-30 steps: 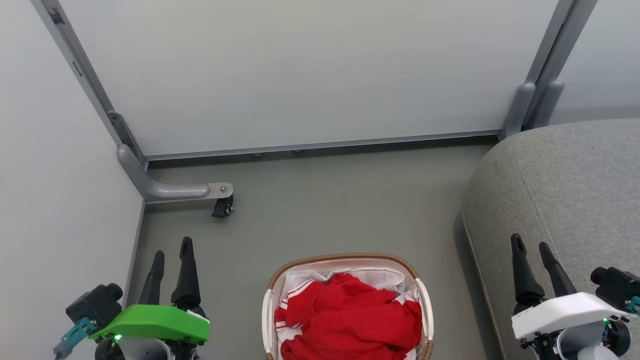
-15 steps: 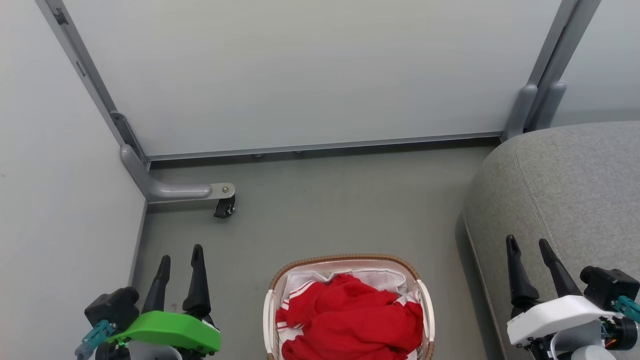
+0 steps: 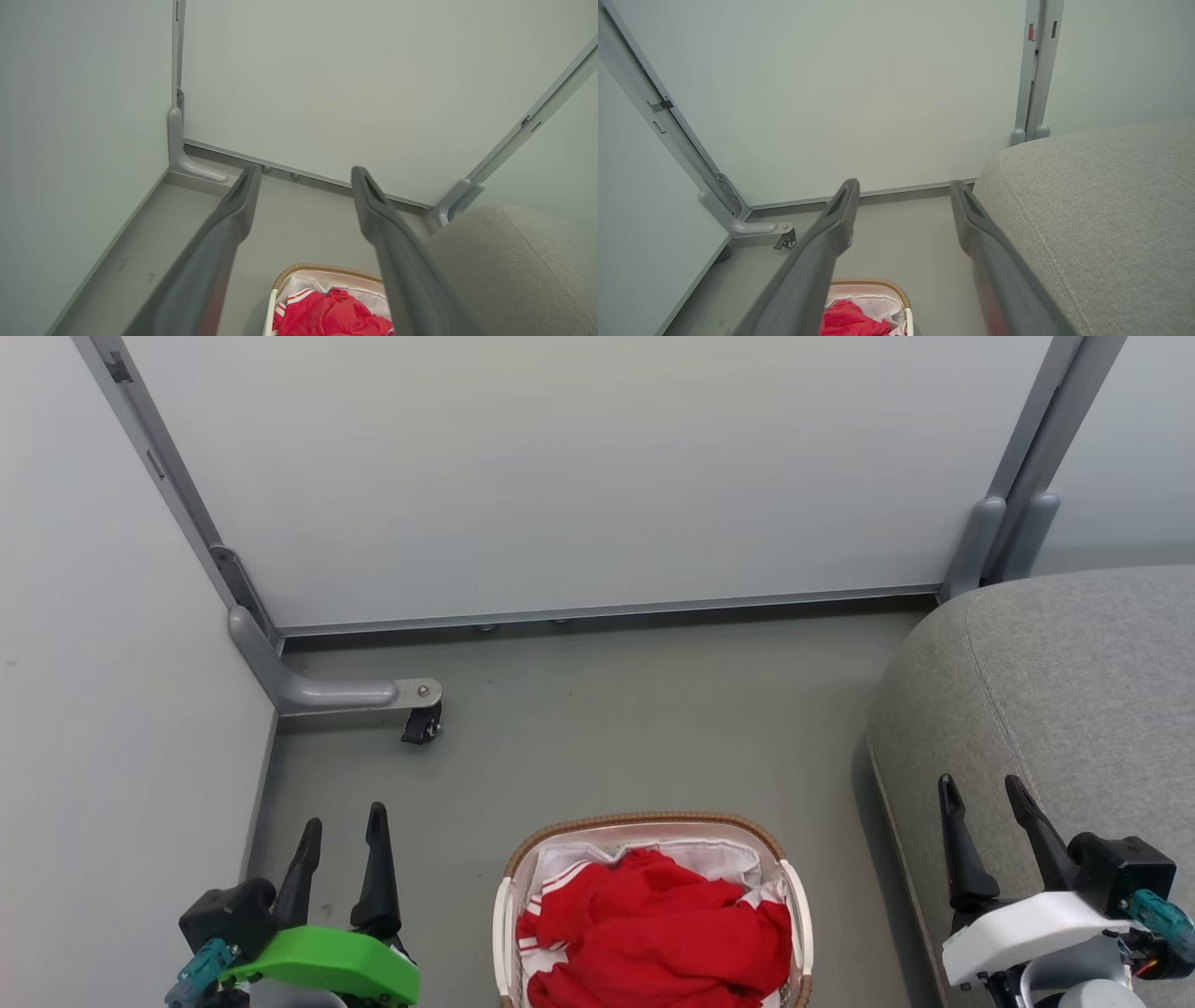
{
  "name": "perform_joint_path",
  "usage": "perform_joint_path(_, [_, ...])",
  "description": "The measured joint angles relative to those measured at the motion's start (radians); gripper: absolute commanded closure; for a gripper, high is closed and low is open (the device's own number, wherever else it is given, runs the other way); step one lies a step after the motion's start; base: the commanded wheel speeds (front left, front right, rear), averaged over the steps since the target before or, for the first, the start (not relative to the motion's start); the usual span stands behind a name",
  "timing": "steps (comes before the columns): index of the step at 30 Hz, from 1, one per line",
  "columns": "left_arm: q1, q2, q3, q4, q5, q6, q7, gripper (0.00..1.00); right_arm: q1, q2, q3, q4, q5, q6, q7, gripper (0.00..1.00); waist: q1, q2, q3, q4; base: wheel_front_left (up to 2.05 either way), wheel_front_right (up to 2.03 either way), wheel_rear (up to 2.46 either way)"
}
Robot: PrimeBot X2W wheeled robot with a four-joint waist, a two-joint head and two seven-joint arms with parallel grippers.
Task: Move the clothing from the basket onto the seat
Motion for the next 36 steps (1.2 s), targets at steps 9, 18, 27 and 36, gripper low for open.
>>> perform_joint_path(9, [0.000, 0.001, -0.005, 0.017, 0.057, 0.004, -0.020, 0.00, 0.004, -0.001, -0.002, 0.000, -0.073, 0.000, -0.019, 0.00, 0.0000, 0.0000, -0.001, 0.002, 0.00, 0.00, 0.00])
perform_joint_path(18, [0.001, 0.001, -0.011, 0.041, 0.106, 0.009, -0.039, 0.00, 0.004, -0.002, 0.005, -0.002, -0.146, 0.000, -0.036, 0.00, 0.0000, 0.0000, -0.001, 0.005, 0.00, 0.00, 0.00])
perform_joint_path(27, [0.001, 0.002, -0.019, 0.065, 0.159, 0.009, -0.053, 0.00, 0.010, -0.002, 0.006, -0.001, -0.208, 0.000, -0.052, 0.00, 0.0000, 0.0000, -0.001, 0.010, 0.00, 0.00, 0.00])
perform_joint_path(36, [0.001, 0.002, -0.023, 0.072, 0.188, 0.009, -0.065, 0.00, 0.011, -0.003, 0.010, -0.001, -0.245, 0.000, -0.062, 0.00, 0.0000, 0.0000, 0.000, 0.011, 0.00, 0.00, 0.00])
